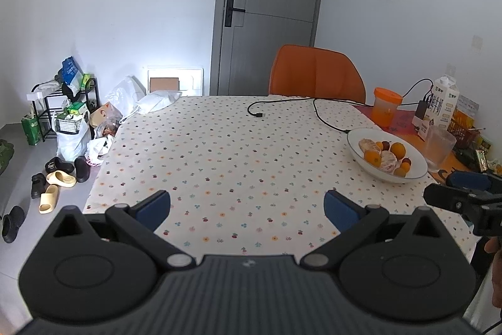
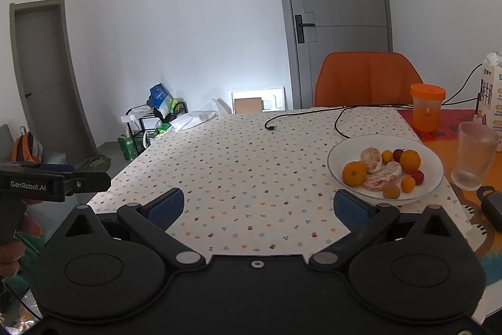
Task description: Organize fruits
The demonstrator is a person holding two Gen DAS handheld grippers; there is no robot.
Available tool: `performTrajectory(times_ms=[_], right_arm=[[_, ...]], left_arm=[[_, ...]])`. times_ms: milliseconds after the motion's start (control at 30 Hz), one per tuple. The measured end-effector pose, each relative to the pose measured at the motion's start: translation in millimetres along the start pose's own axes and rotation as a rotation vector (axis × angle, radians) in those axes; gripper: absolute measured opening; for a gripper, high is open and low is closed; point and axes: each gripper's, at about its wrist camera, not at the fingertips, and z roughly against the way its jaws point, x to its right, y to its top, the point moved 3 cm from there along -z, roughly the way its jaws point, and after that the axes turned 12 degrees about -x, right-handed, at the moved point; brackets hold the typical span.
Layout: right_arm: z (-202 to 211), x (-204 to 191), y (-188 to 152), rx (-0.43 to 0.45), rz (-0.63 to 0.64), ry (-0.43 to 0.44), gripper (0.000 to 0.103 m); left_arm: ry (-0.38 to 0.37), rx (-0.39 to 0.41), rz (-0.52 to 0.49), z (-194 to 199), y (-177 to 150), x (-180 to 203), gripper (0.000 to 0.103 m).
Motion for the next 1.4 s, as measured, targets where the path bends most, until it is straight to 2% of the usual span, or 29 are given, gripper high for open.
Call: performTrajectory(times_ms=[1400], right_arm=[[2, 0, -1, 0.000, 0.011, -0.003, 0.103]], left_arm=[[-0.007, 0.003, -0.010, 5, -2, -2, 0.103]])
